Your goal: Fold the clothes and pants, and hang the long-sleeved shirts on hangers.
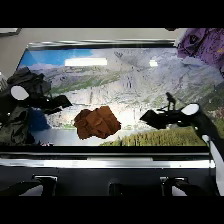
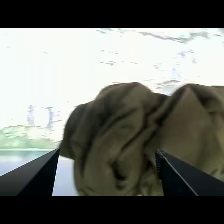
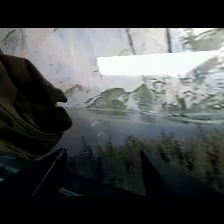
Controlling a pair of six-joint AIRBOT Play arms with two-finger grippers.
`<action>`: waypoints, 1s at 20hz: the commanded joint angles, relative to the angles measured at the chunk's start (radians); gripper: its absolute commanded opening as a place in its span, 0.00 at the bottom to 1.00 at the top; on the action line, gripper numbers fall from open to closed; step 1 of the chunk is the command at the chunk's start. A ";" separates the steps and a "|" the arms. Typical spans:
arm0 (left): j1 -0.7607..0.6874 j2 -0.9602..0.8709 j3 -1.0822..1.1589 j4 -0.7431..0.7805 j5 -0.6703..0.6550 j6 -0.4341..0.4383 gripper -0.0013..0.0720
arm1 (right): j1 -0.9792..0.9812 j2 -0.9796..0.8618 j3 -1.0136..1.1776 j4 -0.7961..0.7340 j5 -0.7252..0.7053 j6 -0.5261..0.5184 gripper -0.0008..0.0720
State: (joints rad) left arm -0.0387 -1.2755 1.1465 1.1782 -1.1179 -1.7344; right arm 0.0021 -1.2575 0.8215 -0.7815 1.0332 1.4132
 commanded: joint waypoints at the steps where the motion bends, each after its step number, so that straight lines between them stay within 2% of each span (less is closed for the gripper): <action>1: 0.094 0.009 -0.001 0.016 -0.060 0.010 0.93 | 0.170 -0.164 -0.013 0.180 -0.101 -0.093 0.76; 5: 0.095 0.009 -0.001 0.032 -0.060 0.010 0.93 | 0.316 -0.211 -0.013 0.231 -0.212 -0.091 0.76; 9: 0.095 0.009 -0.001 0.031 -0.062 0.009 0.93 | 0.365 -0.213 -0.013 0.288 -0.286 -0.089 0.72; 11: 0.096 0.008 -0.004 0.033 -0.064 0.008 0.93 | 0.365 -0.218 -0.013 0.312 -0.308 -0.090 0.60; 12: 0.100 0.007 -0.015 0.035 -0.060 0.007 0.93 | 0.365 -0.221 -0.013 0.317 -0.316 -0.095 0.50; 13: 0.106 0.006 -0.038 0.033 -0.044 0.007 0.93 | 0.365 -0.223 -0.013 0.318 -0.322 -0.109 0.22; 14: 0.109 0.005 -0.071 0.030 -0.019 0.012 0.93 | 0.362 -0.221 -0.013 0.317 -0.324 -0.120 0.05; 16: 0.120 0.001 -0.172 -0.069 0.064 0.081 0.93 | 0.360 -0.202 -0.010 0.293 -0.326 -0.119 0.05; 20: 0.105 -0.043 -0.365 -0.403 0.209 0.325 0.93 | 0.360 -0.123 -0.010 0.217 -0.322 -0.051 0.05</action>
State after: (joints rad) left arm 0.0727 -1.2930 0.8955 0.9974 -1.0187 -1.5711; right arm 0.3611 -1.4235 0.8101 -0.5133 0.7162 1.3178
